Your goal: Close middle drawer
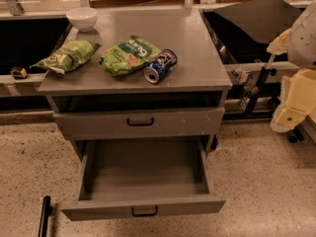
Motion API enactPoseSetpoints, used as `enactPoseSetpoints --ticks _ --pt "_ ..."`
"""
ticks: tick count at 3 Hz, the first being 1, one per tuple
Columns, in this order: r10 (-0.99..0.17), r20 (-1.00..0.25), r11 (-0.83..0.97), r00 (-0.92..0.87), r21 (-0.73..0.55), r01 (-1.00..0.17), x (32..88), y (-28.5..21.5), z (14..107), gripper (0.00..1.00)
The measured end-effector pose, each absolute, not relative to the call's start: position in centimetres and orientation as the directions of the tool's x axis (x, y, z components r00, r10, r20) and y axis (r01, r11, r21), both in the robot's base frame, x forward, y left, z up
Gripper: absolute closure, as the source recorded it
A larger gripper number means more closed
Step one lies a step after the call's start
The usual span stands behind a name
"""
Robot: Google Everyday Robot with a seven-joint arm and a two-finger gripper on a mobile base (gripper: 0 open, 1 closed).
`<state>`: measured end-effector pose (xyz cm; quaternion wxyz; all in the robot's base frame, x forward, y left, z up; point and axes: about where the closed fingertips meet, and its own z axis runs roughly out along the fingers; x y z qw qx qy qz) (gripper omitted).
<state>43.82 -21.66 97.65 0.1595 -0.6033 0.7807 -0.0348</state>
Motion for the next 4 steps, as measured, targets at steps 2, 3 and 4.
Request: enactPoseSetpoints --ticks 2,3,4 --pt "-0.945 -0.211 0.300 -0.251 -0.242 -0.923 44.9 -21.8 96.1 0.00" --pt "-0.947 -0.222 0.280 -0.232 -0.217 -0.935 46.2 -20.4 90.3 0.00" --pt "-0.948 -0.260 0.231 -0.182 -0.175 -0.957 47.2 -16.8 78.0 0.00"
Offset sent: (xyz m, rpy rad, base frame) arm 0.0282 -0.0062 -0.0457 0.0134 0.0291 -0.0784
